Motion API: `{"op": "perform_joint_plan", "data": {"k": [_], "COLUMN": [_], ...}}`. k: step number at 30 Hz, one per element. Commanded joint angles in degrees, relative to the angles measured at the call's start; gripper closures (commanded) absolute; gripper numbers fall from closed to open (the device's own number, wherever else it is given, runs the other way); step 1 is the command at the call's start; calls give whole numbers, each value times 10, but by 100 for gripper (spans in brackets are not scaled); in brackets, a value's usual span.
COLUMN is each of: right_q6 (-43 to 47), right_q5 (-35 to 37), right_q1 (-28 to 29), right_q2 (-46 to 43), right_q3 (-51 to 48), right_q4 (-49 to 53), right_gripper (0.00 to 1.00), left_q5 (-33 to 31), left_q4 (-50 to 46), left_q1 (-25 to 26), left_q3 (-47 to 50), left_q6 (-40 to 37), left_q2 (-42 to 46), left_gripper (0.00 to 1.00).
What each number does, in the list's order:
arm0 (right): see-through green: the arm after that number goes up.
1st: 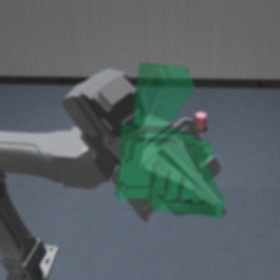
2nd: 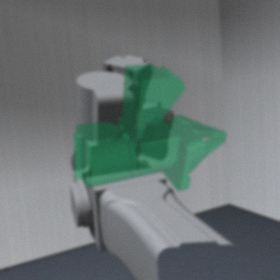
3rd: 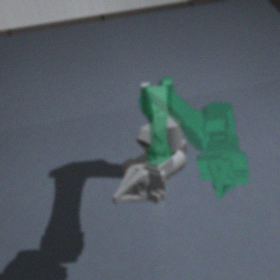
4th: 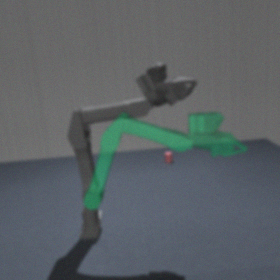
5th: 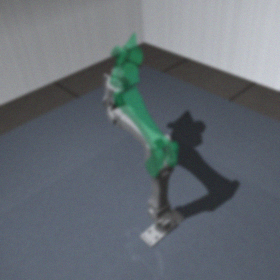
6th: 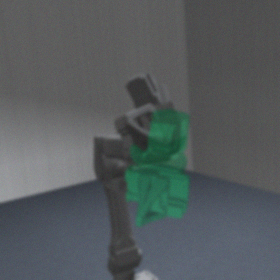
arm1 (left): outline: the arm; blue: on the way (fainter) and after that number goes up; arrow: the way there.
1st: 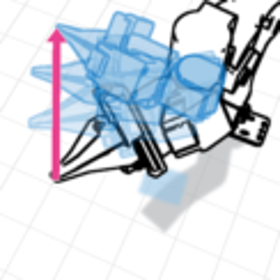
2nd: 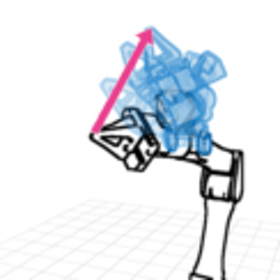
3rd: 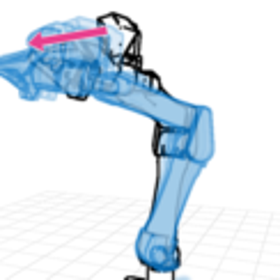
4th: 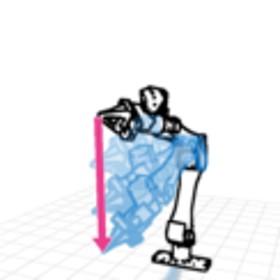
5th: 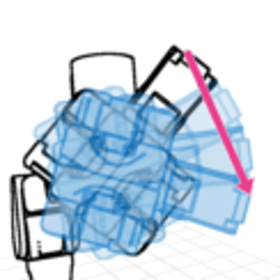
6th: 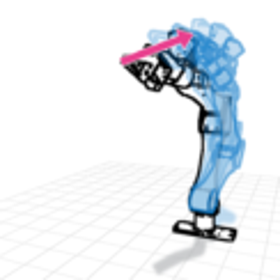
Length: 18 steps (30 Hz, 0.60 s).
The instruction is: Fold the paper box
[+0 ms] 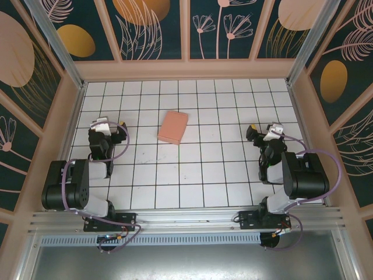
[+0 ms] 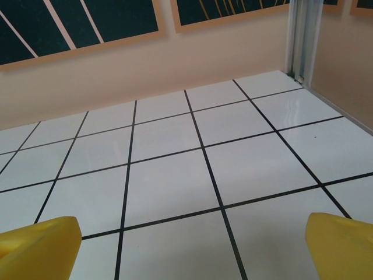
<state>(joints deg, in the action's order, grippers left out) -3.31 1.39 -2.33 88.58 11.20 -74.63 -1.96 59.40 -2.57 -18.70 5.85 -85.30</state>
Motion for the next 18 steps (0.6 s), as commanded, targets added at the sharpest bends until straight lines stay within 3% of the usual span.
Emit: {"op": "perform_joint_plan", "data": {"k": [1, 18], "right_q6": [9, 10], "right_q5": [-3, -3], "right_q1": [-4, -4], "right_q2": [5, 4], "right_q3": [8, 8], "right_q4": [-12, -14], "right_gripper": [1, 1], "left_q5": [-4, -8], "left_q4": [29, 17], "left_q1": [7, 12], "left_q3": [-1, -8], "left_q6": [-6, -9], "left_q2": [-1, -3], "left_gripper": [1, 1]}}
